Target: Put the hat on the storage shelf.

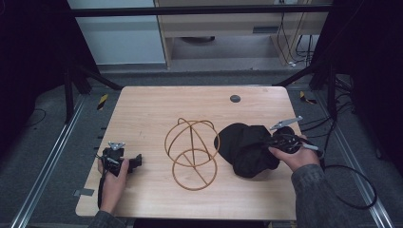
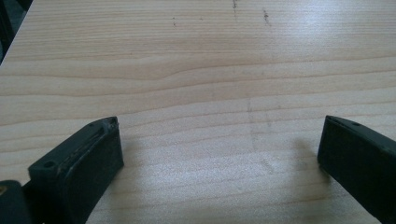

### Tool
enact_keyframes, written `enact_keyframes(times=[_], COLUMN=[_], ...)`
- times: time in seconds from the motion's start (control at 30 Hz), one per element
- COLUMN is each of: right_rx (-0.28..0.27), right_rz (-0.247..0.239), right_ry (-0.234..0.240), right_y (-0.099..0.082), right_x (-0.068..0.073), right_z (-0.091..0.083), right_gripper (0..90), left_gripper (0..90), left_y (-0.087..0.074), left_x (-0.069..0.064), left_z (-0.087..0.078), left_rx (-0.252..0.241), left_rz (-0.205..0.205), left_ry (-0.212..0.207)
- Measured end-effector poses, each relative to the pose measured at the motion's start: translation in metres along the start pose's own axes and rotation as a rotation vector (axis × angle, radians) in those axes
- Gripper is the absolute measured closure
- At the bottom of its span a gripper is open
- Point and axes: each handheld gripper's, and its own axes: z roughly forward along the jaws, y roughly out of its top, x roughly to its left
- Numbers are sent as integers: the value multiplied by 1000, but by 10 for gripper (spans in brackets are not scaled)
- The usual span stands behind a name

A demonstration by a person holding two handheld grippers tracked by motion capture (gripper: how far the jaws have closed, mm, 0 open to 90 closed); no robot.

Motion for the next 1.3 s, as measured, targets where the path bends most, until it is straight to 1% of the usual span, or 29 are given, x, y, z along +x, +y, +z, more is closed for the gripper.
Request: enact_keyframes(times=[0.03,0.1,0.23,0.27,0.57,0.63,0.73,0.87,0.9,1.03,1.23,1.3], right_rx=[0,3,22,27,46,43,18,-39,-53,-114,-177,-196], right_rz=[4,-3,17,14,32,36,41,62,58,67,73,76], right_ry=[2,4,14,12,15,12,13,29,28,20,-5,-5], right_y=[1,4,14,17,50,56,64,73,75,84,100,105], right_x=[0,0,0,0,3,3,4,4,5,7,9,11], right_z=[-1,-2,-5,-6,-24,-29,-38,-52,-56,-69,-88,-93], right_gripper=[835,849,858,860,868,868,869,869,869,869,869,869], left_gripper=[0,0,0,0,0,0,0,0,0,0,0,0], left_y=[0,0,0,0,0,0,0,0,0,0,0,0], left_x=[0,0,0,0,0,0,0,0,0,0,0,0], left_z=[0,0,0,0,0,0,0,0,0,0,0,0], left_rx=[0,0,0,0,0,0,0,0,0,-1,-3,-3], left_rz=[0,0,0,0,0,0,0,-1,-1,-1,-4,-4], left_ry=[0,0,0,0,0,0,0,0,0,0,0,0])
